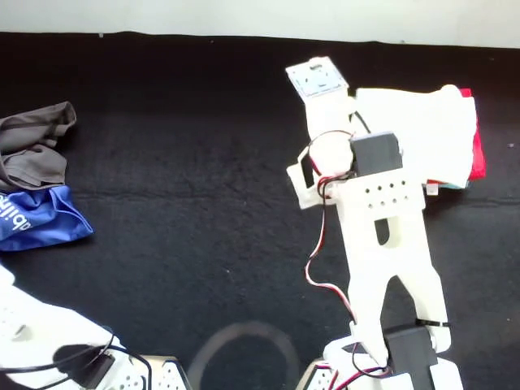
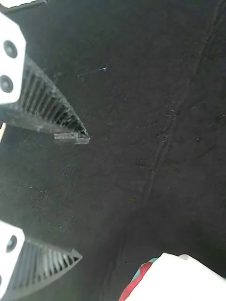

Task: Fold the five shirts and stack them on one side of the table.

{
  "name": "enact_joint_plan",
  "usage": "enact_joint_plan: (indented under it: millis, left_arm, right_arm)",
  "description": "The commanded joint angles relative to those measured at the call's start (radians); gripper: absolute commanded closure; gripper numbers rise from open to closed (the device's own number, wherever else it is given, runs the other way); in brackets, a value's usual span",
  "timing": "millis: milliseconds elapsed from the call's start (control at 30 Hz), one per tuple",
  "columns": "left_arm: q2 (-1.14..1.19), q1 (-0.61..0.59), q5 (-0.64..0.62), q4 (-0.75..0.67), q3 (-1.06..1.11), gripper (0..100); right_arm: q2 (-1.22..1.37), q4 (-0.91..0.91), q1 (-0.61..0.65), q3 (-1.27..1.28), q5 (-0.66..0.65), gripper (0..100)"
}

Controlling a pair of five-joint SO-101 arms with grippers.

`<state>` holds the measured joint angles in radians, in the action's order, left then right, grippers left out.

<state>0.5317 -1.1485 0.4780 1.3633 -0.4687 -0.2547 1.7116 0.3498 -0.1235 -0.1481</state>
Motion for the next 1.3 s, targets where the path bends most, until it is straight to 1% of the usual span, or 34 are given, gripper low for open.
enact_joint_plan:
  millis: [0,100,133,200,267,300,367,433,533,667,800,867,967,1033,1100,1233,1267]
  left_arm:
    - [0.128,-0.004,0.031,0.035,-0.145,77]
    - [0.239,0.004,0.028,0.048,-0.225,77]
    - [0.262,0.015,0.028,0.072,-0.251,79]
    - [0.282,0.038,0.026,0.155,-0.306,88]
    - [0.278,0.081,0.012,0.25,-0.36,100]
    - [0.275,0.104,-0.011,0.304,-0.397,98]
    - [0.255,0.151,-0.04,0.391,-0.475,100]
    - [0.219,0.202,-0.074,0.404,-0.513,99]
    - [0.097,0.295,-0.118,0.405,-0.499,99]
    - [-0.163,0.499,-0.173,0.407,-0.372,99]
    - [-0.427,0.797,-0.221,0.405,-0.179,99]
    - [-0.495,0.966,-0.261,0.404,-0.091,99]
    - [-0.499,1.184,-0.31,0.404,-0.047,99]
    - [-0.475,1.282,-0.354,0.364,-0.056,99]
    - [-0.449,1.345,-0.402,0.308,-0.079,96]
    - [-0.398,1.412,-0.485,0.276,-0.122,82]
    - [-0.389,1.414,-0.493,0.278,-0.128,81]
  right_arm:
    - [-0.013,0.001,0.008,-0.042,-0.012,66.0]
    - [-0.007,-0.001,0.008,-0.042,-0.012,66.0]
    - [-0.005,-0.001,0.008,-0.041,-0.012,66.0]
    - [-0.004,-0.001,0.007,-0.041,-0.015,66.0]
    - [-0.004,-0.002,0.004,-0.041,-0.02,66.0]
    - [-0.004,-0.002,0.004,-0.041,-0.02,66.0]
    - [-0.004,-0.004,0.004,-0.041,-0.02,66.0]
    - [-0.004,-0.019,0.002,-0.039,-0.018,66.0]
    - [-0.004,-0.058,-0.022,-0.039,-0.015,66.0]
    - [-0.004,-0.14,-0.104,0.002,-0.015,66.0]
    - [-0.005,-0.209,-0.183,0.093,-0.015,66.0]
    - [-0.005,-0.222,-0.203,0.127,-0.015,66.0]
    - [-0.007,-0.222,-0.211,0.15,-0.015,66.0]
    - [-0.007,-0.22,-0.211,0.151,-0.015,66.0]
    - [-0.007,-0.22,-0.211,0.151,-0.015,66.0]
    - [-0.007,-0.22,-0.211,0.151,-0.015,66.0]
    - [-0.007,-0.219,-0.211,0.151,-0.015,66.0]
